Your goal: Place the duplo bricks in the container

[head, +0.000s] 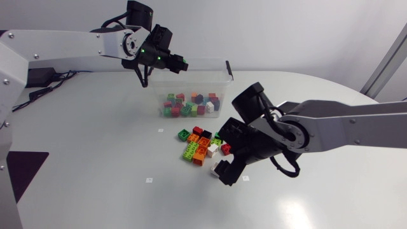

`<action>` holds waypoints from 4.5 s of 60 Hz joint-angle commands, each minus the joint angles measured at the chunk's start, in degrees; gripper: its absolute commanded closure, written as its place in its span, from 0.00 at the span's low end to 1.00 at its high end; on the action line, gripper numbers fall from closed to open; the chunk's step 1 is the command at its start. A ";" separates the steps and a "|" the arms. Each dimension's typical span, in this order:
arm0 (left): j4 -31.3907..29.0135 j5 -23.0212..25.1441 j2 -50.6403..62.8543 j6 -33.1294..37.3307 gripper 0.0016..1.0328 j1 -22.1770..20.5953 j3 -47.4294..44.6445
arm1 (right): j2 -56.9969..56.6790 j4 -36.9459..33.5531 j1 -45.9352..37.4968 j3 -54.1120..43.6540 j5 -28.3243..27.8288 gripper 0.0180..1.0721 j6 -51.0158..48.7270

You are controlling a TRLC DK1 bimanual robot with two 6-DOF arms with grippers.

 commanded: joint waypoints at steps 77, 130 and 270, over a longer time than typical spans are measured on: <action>-11.09 -1.00 -15.42 17.40 0.10 -5.88 -34.96 | 12.25 0.60 -0.15 4.03 0.81 0.73 -7.06; 2.89 -4.43 -0.75 16.79 0.10 -6.85 -29.25 | -4.09 -7.05 -6.83 18.89 -6.31 0.73 -1.26; 10.53 0.84 -5.67 0.00 0.69 -0.43 -9.65 | 5.31 4.91 -13.59 16.34 -2.80 0.07 5.86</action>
